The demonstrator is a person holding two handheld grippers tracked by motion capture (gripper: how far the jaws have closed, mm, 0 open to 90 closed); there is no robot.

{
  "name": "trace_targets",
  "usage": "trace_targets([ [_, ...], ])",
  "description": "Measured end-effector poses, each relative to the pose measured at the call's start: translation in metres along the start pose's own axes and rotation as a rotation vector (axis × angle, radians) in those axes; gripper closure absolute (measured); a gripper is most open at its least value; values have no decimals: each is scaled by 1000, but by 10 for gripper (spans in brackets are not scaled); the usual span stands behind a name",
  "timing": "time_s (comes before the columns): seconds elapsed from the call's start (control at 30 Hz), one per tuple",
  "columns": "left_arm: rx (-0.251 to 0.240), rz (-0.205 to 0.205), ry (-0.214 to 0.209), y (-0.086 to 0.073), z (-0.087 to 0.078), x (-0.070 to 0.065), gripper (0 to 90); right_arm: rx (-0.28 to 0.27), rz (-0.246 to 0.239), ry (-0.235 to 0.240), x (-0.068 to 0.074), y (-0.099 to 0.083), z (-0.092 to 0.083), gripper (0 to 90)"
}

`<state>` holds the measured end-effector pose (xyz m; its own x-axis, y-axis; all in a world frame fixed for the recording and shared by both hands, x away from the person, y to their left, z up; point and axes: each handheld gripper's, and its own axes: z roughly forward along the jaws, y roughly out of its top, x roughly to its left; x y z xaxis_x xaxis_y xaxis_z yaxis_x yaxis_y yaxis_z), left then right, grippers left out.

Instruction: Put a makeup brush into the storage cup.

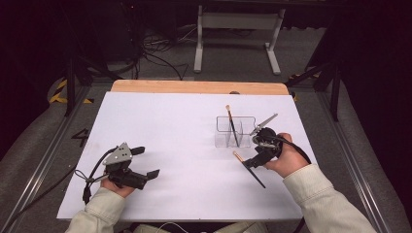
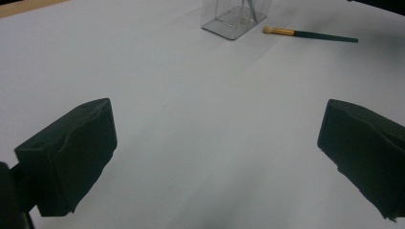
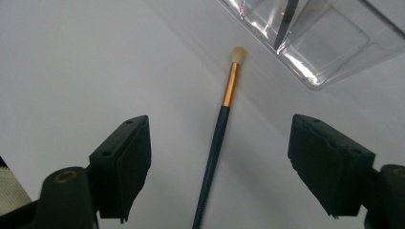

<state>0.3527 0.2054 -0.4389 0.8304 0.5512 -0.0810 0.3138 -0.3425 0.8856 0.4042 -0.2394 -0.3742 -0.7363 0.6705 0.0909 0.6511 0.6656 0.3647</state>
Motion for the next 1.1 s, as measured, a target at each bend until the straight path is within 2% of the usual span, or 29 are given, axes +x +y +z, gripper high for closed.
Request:
trace_targets([
  [0.4,2,2,5,-1,-2,-1,2,56,16,-3,-2,2,17,326],
  [0.7,-1,-3,10,-3,-5,-1,2,103,10,-10,-1,5,28,370],
  [1.1,3,-5,12,-3,-4,0,3,121,39,-14,-5,1,40,415],
])
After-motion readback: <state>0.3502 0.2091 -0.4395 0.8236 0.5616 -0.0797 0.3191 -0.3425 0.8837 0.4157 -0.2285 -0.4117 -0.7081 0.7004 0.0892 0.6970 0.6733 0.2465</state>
